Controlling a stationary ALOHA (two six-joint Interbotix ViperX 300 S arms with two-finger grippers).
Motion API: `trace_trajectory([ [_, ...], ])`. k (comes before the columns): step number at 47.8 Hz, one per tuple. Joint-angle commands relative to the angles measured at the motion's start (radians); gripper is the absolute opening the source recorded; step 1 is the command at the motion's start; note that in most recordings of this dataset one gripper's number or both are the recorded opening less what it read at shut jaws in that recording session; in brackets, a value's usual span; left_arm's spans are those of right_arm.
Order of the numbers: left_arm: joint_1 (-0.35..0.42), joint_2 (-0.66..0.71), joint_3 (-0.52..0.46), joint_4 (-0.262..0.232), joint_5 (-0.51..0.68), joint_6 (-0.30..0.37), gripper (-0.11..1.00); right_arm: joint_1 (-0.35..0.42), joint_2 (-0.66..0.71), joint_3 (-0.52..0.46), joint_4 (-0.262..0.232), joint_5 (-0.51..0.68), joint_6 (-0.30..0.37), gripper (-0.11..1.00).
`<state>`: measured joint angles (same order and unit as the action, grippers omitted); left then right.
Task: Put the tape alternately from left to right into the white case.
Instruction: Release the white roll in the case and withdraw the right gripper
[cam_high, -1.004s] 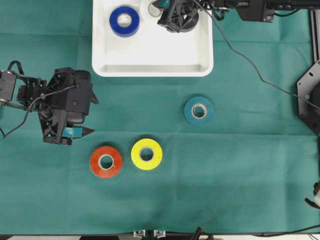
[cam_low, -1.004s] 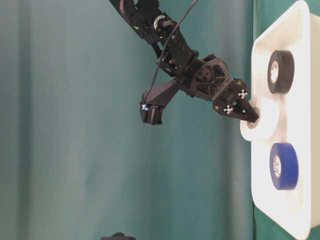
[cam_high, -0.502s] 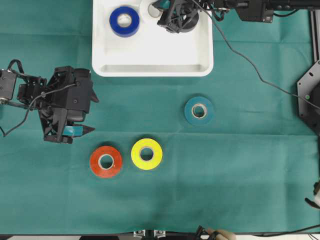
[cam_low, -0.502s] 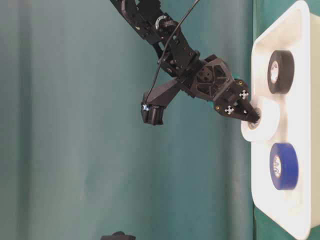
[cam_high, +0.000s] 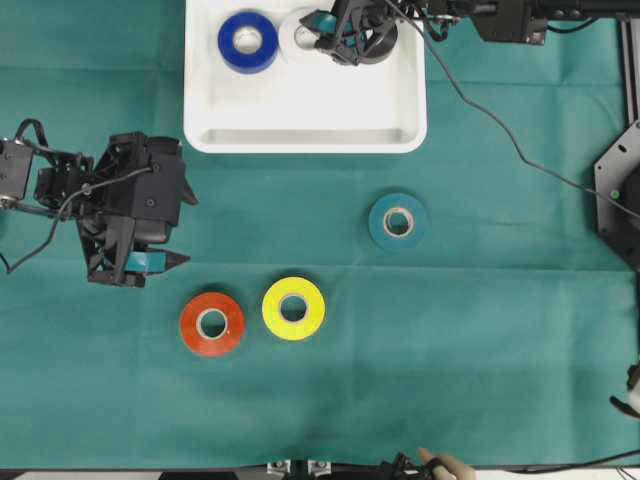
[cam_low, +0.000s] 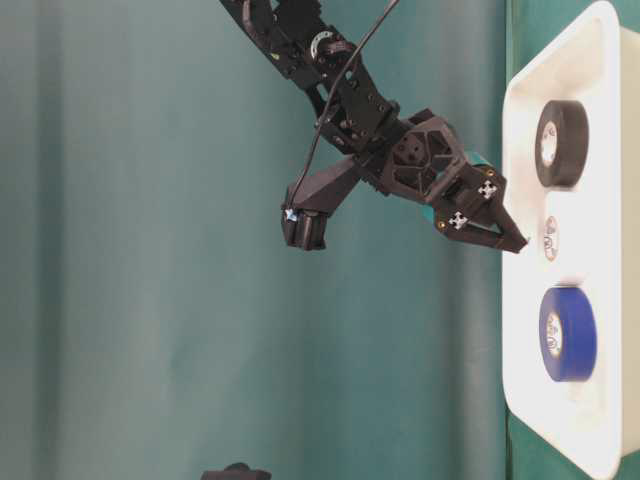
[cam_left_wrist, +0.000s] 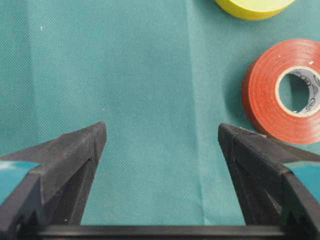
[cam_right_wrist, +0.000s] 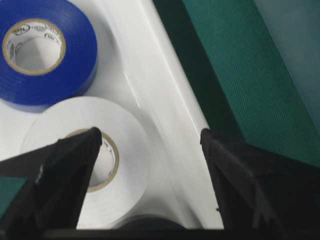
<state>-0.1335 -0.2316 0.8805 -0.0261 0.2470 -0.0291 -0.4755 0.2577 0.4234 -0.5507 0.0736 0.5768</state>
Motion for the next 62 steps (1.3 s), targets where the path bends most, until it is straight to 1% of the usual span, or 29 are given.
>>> trace_trajectory([
  [1,0.002,-0.008,-0.021,-0.002,-0.008,0.0,0.77,0.002,-0.02,-0.02,-0.003,-0.005,0.003,0.85],
  [16,0.003,-0.008,-0.02,-0.002,-0.008,0.002,0.77,0.008,-0.031,-0.012,-0.002,-0.003,0.005,0.85],
  [30,0.002,-0.008,-0.02,-0.003,-0.008,0.002,0.77,0.058,-0.103,0.028,-0.002,-0.003,0.005,0.85],
  [47,0.003,-0.008,-0.02,-0.003,-0.008,0.002,0.77,0.178,-0.21,0.121,-0.003,-0.009,0.006,0.85],
  [62,0.003,-0.008,-0.02,-0.003,-0.008,0.002,0.77,0.307,-0.293,0.184,-0.002,-0.012,0.006,0.85],
])
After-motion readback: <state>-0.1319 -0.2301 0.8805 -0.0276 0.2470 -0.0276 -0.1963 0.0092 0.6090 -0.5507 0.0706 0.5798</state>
